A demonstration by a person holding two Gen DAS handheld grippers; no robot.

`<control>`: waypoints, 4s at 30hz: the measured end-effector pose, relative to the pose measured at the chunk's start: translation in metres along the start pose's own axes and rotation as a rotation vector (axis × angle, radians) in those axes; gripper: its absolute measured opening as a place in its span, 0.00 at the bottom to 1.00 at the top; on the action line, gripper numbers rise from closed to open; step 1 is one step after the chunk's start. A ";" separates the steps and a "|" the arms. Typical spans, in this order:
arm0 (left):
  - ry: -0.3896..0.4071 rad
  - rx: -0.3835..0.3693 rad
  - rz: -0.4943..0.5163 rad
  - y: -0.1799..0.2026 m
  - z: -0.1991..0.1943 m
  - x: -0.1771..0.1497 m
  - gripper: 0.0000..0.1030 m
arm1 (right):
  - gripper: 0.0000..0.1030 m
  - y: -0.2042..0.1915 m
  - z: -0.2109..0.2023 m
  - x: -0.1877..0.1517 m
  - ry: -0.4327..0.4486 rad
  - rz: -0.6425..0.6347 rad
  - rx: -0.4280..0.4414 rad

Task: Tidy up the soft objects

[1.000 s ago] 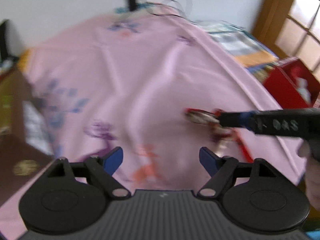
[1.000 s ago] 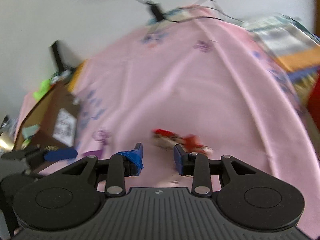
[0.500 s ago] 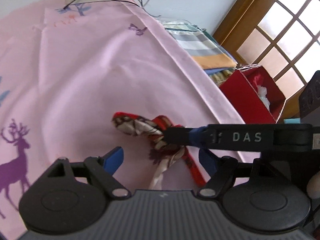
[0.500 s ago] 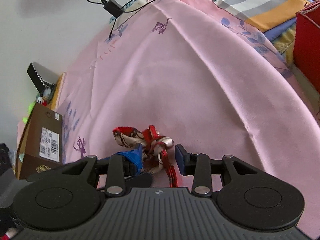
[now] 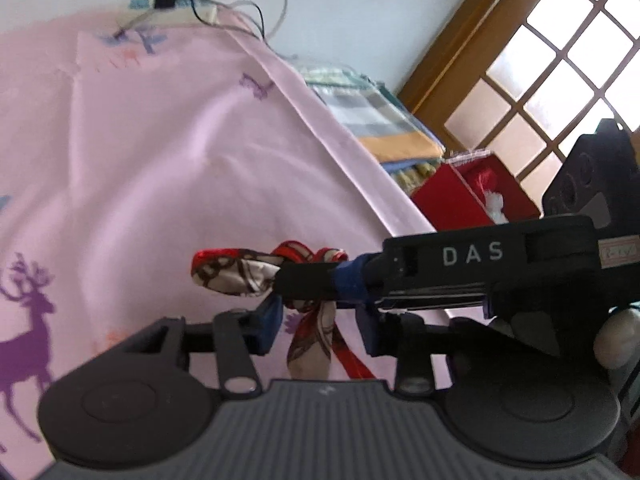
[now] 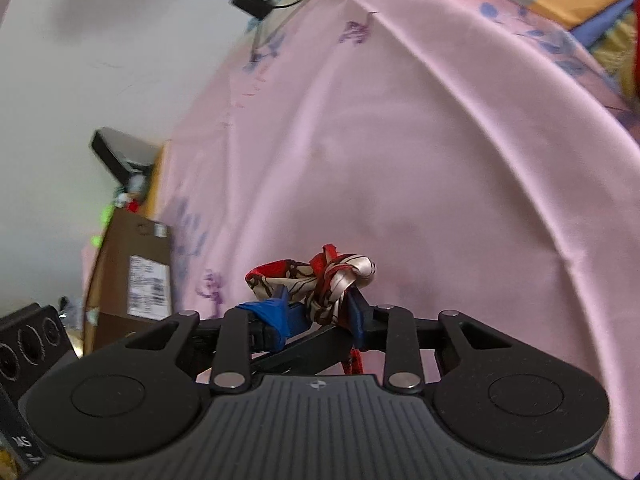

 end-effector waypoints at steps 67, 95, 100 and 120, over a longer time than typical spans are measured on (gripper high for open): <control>0.313 0.418 -0.418 -0.305 -0.324 -0.078 0.64 | 0.15 -0.346 0.234 -0.116 -0.504 -0.701 0.166; 0.183 0.885 -0.339 -0.262 -0.362 -0.035 0.73 | 0.17 -0.346 0.096 -0.084 0.143 -0.603 -0.084; 0.147 0.950 -0.379 -0.235 -0.355 -0.044 0.73 | 0.18 -0.327 0.069 -0.093 0.173 -0.677 -0.152; 0.018 0.931 -0.425 -0.131 -0.295 -0.089 0.73 | 0.19 -0.216 0.011 -0.112 0.076 -0.688 -0.293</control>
Point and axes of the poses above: each gripper's, at about its wrist camera, not at the fingertips, and z roughly the way its jaws point, y to its right, x to its top, the point moved 10 cm from there along z, roughly the way its jaws point, and after that the axes turned 7 degrees about z, right-handed, at the moved point
